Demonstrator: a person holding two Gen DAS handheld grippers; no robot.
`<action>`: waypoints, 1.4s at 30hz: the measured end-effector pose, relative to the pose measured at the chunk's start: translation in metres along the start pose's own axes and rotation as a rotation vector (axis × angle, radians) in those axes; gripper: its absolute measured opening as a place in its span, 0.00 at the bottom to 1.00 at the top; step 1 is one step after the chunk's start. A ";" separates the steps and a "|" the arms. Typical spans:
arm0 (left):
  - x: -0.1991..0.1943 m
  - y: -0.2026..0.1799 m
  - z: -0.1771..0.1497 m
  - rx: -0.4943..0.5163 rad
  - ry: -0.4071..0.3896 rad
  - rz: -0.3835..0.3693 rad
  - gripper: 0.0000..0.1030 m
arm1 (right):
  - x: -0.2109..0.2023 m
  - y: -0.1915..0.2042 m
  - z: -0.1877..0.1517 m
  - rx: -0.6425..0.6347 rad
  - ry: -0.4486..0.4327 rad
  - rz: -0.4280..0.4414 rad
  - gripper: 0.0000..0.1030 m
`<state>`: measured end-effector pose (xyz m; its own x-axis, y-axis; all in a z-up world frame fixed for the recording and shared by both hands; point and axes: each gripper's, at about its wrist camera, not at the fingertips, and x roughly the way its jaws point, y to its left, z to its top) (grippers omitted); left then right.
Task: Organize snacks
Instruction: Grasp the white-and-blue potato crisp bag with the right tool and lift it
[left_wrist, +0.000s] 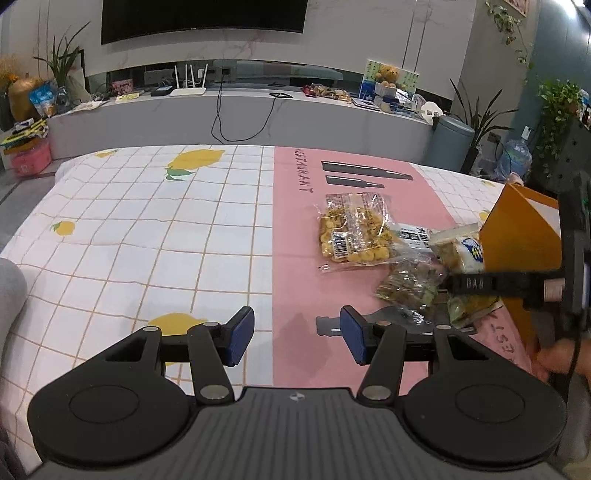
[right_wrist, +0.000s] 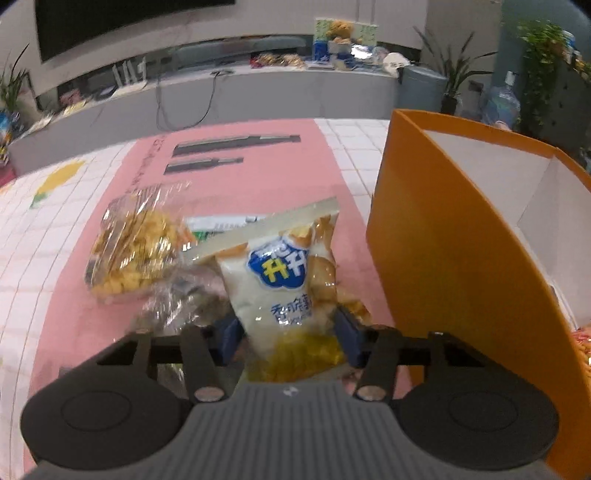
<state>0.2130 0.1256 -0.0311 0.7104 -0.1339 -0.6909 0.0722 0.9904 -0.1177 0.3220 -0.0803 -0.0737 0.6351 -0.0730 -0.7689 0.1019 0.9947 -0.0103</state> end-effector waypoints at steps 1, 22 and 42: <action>-0.001 -0.001 0.000 -0.003 0.001 -0.005 0.61 | -0.003 -0.001 -0.004 -0.012 -0.002 0.014 0.43; -0.003 -0.031 -0.016 0.079 0.017 -0.037 0.61 | -0.038 -0.029 -0.073 -0.199 -0.124 0.344 0.72; -0.003 -0.038 -0.014 0.109 -0.005 -0.024 0.66 | -0.046 -0.034 -0.107 -0.276 -0.282 0.298 0.55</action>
<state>0.1981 0.0883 -0.0342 0.7112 -0.1574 -0.6852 0.1647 0.9848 -0.0552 0.2077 -0.1027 -0.1064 0.7923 0.2391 -0.5614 -0.2982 0.9544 -0.0144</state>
